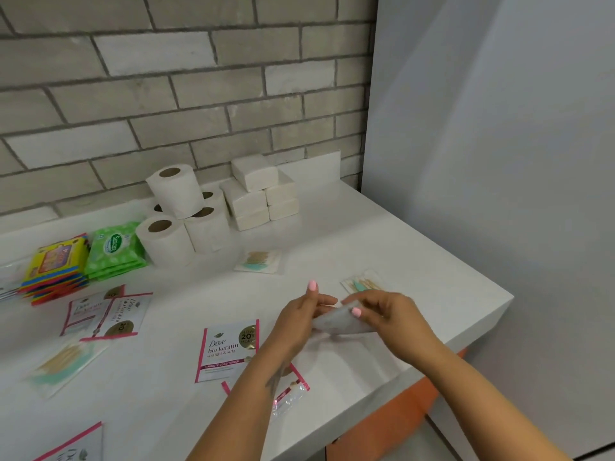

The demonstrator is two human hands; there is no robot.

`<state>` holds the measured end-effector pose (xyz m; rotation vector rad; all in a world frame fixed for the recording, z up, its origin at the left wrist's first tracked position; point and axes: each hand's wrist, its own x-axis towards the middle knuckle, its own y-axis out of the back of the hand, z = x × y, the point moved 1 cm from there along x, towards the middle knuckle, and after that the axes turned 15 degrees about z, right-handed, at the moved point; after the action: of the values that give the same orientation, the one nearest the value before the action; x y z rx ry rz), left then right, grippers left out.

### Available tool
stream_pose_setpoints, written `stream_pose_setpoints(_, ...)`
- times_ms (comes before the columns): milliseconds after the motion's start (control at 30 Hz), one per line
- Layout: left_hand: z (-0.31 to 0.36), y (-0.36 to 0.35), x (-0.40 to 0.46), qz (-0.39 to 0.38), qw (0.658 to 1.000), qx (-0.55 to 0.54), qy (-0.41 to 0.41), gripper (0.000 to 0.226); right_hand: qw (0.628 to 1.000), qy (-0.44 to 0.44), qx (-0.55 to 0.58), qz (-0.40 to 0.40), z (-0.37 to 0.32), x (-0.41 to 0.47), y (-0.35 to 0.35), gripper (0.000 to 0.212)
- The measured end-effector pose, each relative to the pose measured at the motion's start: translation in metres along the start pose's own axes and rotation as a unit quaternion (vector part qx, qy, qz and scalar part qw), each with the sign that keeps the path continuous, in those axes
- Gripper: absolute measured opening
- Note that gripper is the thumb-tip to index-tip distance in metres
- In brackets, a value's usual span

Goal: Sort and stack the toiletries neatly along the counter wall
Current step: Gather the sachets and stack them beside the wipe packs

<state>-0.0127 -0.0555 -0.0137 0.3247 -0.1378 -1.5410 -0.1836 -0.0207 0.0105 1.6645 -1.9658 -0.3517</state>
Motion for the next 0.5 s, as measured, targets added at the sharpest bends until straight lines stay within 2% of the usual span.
stream_pose_setpoints(67,0.007,0.004,-0.002,0.009,1.000,-0.025,0.004,0.075,0.998,-0.039,0.049,0.028,-0.005,0.008,-0.002,0.016)
stream_pose_setpoints(133,0.011,0.008,-0.004,0.017,0.999,-0.044,0.008,0.069,0.991,-0.081,0.095,0.038,-0.008,0.015,-0.005,0.014)
stream_pose_setpoints(200,0.014,0.012,-0.005,0.017,0.999,-0.047,0.002,0.050,0.984,-0.114,0.131,0.044,-0.010,0.019,-0.009,0.012)
stream_pose_setpoints(267,0.014,0.017,-0.004,0.017,0.999,-0.030,-0.019,0.021,0.972,-0.148,0.176,0.050,-0.014,0.022,-0.013,0.011)
stream_pose_setpoints(300,0.014,0.020,-0.004,0.020,0.999,-0.025,-0.026,0.016,0.964,-0.165,0.199,0.054,-0.016,0.024,-0.014,0.012)
stream_pose_setpoints(433,0.007,0.030,-0.002,0.037,0.994,-0.100,0.012,0.036,0.938,-0.215,0.264,0.068,-0.023,0.029,-0.024,0.013)
stream_pose_setpoints(500,0.004,0.035,-0.002,0.036,0.990,-0.131,0.030,0.037,0.925,-0.233,0.291,0.069,-0.027,0.030,-0.032,0.015)
